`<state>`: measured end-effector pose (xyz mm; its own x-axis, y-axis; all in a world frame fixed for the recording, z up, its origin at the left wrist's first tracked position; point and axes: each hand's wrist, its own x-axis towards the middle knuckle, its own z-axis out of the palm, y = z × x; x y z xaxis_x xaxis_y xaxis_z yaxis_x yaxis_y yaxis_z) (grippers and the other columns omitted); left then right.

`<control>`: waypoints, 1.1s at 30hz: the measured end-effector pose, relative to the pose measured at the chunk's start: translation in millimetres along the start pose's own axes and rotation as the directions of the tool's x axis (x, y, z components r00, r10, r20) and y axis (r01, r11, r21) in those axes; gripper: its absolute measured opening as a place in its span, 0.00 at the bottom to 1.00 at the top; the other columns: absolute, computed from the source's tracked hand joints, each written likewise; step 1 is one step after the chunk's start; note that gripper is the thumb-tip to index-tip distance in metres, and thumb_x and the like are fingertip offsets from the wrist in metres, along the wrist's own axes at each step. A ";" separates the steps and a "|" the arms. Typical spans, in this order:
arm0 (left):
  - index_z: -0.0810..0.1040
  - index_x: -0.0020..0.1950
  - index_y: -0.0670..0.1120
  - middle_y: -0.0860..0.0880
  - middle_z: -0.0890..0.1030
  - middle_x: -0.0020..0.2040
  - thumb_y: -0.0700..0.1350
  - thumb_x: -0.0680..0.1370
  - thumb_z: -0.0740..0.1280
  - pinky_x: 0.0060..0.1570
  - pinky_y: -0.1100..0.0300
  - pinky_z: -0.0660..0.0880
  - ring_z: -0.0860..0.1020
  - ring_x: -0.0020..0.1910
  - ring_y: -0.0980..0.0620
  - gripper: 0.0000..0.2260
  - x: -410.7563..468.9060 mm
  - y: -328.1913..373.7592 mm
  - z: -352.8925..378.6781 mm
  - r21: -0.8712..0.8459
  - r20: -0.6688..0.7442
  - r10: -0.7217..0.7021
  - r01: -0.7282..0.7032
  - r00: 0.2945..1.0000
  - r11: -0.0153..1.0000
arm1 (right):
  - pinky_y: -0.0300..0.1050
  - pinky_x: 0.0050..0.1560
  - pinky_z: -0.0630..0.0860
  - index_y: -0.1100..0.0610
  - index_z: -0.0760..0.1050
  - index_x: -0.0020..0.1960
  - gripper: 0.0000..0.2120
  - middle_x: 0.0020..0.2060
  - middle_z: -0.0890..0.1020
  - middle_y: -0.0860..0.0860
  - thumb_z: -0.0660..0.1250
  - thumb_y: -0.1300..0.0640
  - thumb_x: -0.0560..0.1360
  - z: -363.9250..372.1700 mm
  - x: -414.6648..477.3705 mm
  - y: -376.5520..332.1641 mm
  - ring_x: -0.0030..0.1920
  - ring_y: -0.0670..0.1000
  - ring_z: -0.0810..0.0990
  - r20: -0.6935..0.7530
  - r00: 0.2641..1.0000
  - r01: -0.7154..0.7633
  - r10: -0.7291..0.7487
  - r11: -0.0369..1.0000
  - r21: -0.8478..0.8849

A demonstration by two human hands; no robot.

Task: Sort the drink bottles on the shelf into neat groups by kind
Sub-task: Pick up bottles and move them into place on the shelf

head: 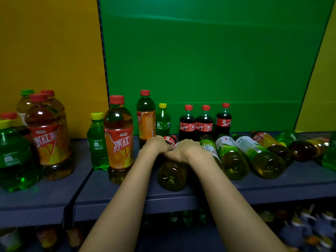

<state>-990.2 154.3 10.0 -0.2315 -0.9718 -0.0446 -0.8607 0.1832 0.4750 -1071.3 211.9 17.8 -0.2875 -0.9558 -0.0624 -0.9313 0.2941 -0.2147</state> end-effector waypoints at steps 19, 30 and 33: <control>0.67 0.65 0.36 0.38 0.74 0.61 0.57 0.76 0.63 0.53 0.54 0.70 0.73 0.59 0.40 0.28 -14.5 -18.2 18.0 -0.287 -0.284 -0.013 -0.072 0.959 0.955 | 0.48 0.65 0.65 0.63 0.46 0.75 0.40 0.70 0.65 0.60 0.60 0.42 0.75 5.8 -22.3 8.2 0.69 0.60 0.64 0.007 0.992 -0.117 0.123 0.926 0.360; 0.54 0.72 0.38 0.39 0.63 0.68 0.52 0.77 0.63 0.64 0.51 0.64 0.65 0.67 0.41 0.32 -37.5 -27.1 35.9 -0.433 -0.500 0.019 -0.269 0.866 0.861 | 0.50 0.51 0.67 0.61 0.55 0.69 0.28 0.62 0.70 0.62 0.56 0.45 0.77 20.2 -48.3 13.1 0.60 0.62 0.71 -0.268 0.962 0.068 0.059 0.895 0.442; 0.53 0.72 0.37 0.39 0.63 0.68 0.51 0.77 0.63 0.65 0.50 0.64 0.65 0.67 0.41 0.31 -40.2 -28.9 37.9 -0.466 -0.534 0.006 -0.300 0.846 0.833 | 0.49 0.48 0.67 0.59 0.48 0.74 0.31 0.61 0.69 0.61 0.55 0.46 0.78 28.7 -54.4 13.2 0.56 0.61 0.73 -0.429 0.903 0.196 0.026 0.864 0.464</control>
<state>-973.3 193.7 -35.3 0.0414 -0.8999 0.4341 -0.4361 0.3747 0.8182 -1061.5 267.6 -9.5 -0.3799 -0.8535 0.3567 -0.7573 0.0655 -0.6498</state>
